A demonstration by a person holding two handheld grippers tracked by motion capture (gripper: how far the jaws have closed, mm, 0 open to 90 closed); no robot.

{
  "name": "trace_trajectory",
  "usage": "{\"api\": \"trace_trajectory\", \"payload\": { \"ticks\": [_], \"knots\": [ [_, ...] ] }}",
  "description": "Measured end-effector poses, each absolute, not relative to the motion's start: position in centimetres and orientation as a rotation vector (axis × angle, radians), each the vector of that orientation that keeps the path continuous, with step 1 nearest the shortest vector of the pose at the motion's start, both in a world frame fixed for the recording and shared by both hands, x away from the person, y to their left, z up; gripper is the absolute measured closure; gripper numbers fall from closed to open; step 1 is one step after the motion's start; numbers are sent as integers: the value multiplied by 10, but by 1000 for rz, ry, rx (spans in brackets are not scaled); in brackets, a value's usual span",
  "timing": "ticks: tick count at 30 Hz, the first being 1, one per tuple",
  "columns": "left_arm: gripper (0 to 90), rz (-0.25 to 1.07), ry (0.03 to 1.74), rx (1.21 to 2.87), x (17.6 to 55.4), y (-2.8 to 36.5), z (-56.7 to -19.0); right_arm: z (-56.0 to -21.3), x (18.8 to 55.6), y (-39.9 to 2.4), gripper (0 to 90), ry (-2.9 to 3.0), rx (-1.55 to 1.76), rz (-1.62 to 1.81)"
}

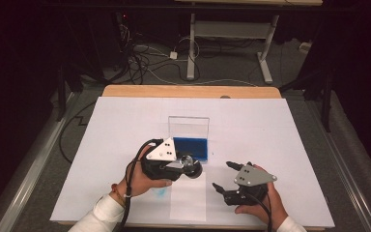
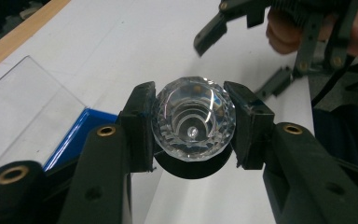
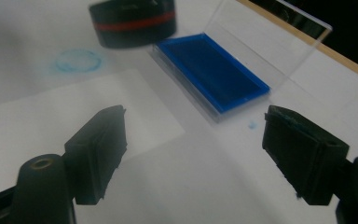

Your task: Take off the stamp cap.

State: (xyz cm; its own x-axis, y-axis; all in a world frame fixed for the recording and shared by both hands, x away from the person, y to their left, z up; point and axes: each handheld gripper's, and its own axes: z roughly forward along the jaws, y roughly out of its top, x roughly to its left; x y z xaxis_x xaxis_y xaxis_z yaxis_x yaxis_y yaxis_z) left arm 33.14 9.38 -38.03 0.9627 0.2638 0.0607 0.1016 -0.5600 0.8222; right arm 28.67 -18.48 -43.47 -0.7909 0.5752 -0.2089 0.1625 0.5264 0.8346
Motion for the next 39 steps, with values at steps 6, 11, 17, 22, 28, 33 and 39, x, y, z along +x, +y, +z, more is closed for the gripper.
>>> {"api": "trace_trajectory", "payload": {
  "ticks": [6,11,17,22,28,33,39],
  "knots": [
    [548,212,270,2151,333,86,-383,-432,294,-158,231,2306,569,1254],
    [547,195,279,2135,334,87,-383,-436,299,-139,242,2346,520,1222],
    [547,194,278,2134,335,90,-383,-431,301,-130,332,2309,495,1233],
    [547,184,281,2120,337,93,-383,-431,300,-130,377,2297,484,1226],
    [547,131,281,2094,338,94,-384,-432,298,-128,355,2278,477,1213],
    [547,129,270,2106,338,93,-384,-432,297,-128,377,2280,468,1212],
    [547,127,260,2115,336,93,-384,-433,296,-127,376,2301,455,1206]
  ]
}}
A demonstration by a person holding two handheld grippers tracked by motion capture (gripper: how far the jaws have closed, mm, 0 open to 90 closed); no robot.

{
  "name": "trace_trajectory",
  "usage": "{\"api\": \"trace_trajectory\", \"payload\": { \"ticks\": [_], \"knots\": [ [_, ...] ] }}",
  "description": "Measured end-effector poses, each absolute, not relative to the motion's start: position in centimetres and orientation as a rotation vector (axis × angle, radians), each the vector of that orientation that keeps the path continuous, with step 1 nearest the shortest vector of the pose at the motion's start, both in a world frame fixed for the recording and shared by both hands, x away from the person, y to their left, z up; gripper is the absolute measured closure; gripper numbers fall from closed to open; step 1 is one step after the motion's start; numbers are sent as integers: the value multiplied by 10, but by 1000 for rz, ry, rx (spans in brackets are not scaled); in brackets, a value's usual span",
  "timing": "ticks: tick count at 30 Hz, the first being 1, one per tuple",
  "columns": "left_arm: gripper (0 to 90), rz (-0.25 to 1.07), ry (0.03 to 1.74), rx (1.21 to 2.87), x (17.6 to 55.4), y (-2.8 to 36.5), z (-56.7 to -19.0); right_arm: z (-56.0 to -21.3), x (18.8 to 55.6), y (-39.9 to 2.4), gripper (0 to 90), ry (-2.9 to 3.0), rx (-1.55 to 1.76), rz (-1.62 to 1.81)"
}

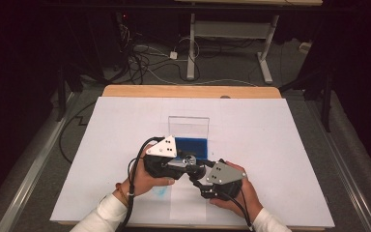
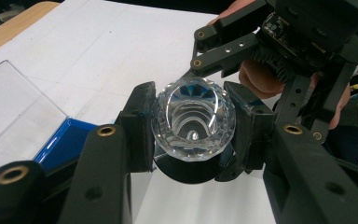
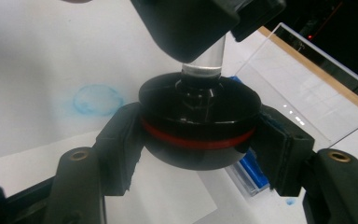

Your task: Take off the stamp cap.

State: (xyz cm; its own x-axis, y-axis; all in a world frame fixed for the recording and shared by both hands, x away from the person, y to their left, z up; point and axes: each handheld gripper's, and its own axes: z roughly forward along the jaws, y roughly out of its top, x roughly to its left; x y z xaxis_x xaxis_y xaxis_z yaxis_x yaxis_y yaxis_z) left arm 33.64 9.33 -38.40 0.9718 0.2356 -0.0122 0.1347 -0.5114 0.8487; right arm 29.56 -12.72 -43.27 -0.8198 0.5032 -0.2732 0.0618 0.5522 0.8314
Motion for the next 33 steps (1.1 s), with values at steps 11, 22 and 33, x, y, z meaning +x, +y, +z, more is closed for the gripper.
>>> {"api": "trace_trajectory", "payload": {
  "ticks": [11,22,33],
  "knots": [
    [547,121,246,2115,333,93,-383,-435,294,-126,380,2311,443,1189],
    [547,114,237,2122,332,90,-384,-434,293,-128,386,2343,437,1186],
    [547,101,230,2141,332,87,-386,-435,293,-128,387,2388,440,1152]
  ]
}}
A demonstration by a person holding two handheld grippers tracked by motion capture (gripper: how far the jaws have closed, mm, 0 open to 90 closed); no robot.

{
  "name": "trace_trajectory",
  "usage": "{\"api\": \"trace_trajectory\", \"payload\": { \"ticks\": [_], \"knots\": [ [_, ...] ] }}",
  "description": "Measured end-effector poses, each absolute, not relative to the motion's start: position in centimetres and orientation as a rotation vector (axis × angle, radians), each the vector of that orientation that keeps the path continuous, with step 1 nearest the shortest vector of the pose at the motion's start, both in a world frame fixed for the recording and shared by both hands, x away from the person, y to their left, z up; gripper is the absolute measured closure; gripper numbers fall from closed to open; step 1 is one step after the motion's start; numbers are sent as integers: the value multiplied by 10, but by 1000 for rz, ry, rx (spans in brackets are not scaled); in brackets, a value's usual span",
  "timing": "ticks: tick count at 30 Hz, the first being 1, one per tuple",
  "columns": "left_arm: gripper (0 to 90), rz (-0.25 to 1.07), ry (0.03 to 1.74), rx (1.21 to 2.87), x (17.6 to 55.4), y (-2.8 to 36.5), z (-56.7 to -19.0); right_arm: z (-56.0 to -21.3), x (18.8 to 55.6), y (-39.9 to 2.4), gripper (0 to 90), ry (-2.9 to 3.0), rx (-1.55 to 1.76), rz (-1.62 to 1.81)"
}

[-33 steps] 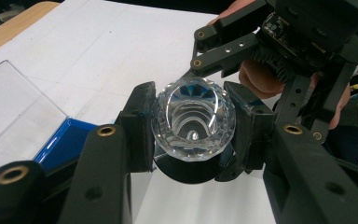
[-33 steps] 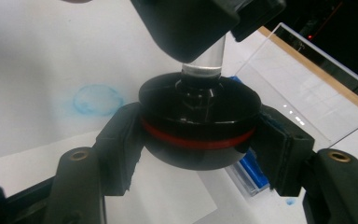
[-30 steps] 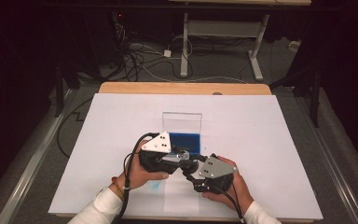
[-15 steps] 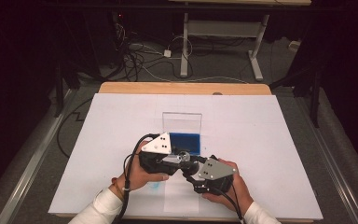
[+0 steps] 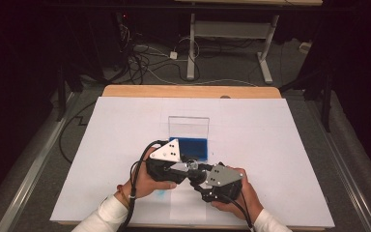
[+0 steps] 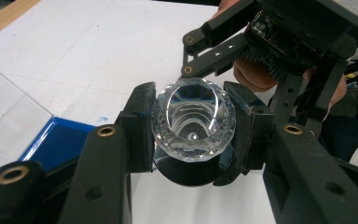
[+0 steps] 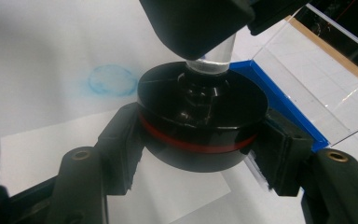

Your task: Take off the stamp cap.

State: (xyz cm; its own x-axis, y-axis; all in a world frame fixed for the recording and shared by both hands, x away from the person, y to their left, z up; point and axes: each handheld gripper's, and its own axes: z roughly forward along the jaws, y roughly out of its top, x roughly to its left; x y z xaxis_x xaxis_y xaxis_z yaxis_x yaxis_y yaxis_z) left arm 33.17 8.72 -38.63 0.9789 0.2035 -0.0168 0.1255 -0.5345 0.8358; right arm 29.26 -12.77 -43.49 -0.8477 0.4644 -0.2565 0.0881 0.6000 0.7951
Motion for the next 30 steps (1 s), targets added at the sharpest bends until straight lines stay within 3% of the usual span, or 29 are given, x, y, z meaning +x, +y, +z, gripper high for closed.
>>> {"api": "trace_trajectory", "payload": {
  "ticks": [21,30],
  "knots": [
    [547,64,214,2150,333,86,-389,-437,293,-128,386,2444,442,1172],
    [549,116,199,2132,329,86,-387,-436,294,-130,390,2441,488,1218]
  ]
}}
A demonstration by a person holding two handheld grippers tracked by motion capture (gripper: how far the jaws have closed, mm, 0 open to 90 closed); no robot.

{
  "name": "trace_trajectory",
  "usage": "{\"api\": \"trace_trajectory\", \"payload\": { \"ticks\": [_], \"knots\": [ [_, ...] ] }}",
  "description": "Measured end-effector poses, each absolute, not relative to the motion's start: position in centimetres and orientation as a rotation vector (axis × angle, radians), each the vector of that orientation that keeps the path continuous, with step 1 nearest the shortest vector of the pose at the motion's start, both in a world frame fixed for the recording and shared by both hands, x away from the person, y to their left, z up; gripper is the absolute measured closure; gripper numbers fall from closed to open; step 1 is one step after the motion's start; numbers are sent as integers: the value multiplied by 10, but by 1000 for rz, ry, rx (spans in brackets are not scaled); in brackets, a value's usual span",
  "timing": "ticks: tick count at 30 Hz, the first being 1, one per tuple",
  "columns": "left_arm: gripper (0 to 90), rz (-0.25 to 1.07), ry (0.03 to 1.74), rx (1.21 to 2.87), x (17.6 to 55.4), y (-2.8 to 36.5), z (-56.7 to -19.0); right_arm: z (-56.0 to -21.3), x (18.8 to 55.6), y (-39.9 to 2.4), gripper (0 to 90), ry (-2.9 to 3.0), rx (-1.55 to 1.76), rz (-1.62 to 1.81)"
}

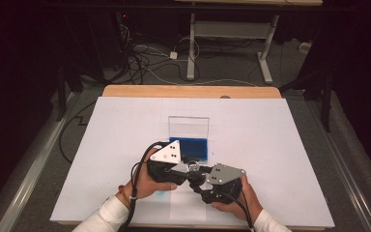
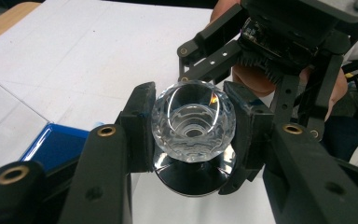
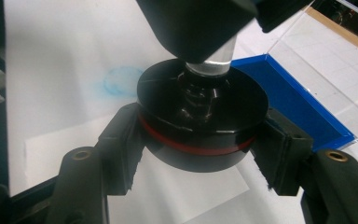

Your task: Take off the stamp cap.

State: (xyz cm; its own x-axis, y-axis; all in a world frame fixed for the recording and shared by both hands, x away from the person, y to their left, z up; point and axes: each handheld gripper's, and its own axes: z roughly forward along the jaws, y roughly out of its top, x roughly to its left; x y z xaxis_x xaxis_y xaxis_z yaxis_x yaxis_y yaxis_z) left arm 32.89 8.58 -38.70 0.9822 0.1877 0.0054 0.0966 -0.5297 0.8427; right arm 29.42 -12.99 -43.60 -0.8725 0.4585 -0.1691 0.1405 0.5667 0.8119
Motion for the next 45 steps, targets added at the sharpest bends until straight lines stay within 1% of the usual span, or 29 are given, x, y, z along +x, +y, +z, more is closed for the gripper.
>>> {"api": "trace_trajectory", "payload": {
  "ticks": [13,23,24,25,26,27,28,29,31,33,35,45],
  "knots": [
    [549,171,193,2126,323,84,-388,-436,296,-131,392,2464,531,1238],
    [550,180,207,2121,321,83,-391,-438,297,-131,393,2479,558,1247],
    [550,209,199,2107,319,84,-390,-438,297,-131,394,2486,578,1258],
    [550,173,190,2075,319,87,-386,-440,301,-134,394,2497,621,1256],
    [550,171,197,2054,318,90,-382,-444,305,-139,394,2492,666,1234],
    [550,224,205,2068,317,92,-377,-448,308,-144,394,2485,706,1248],
    [550,236,211,2056,317,95,-375,-447,307,-146,393,2492,678,1238],
    [549,202,218,2034,319,98,-375,-444,303,-145,393,2484,651,1230],
    [550,216,227,2055,322,99,-377,-440,300,-141,393,2473,637,1224],
    [549,195,237,2054,323,100,-378,-440,299,-139,393,2477,608,1206],
    [549,215,236,2068,323,101,-378,-441,299,-140,392,2476,598,1179],
    [549,230,278,2090,330,115,-380,-438,294,-155,390,2472,551,1150]
  ]
}}
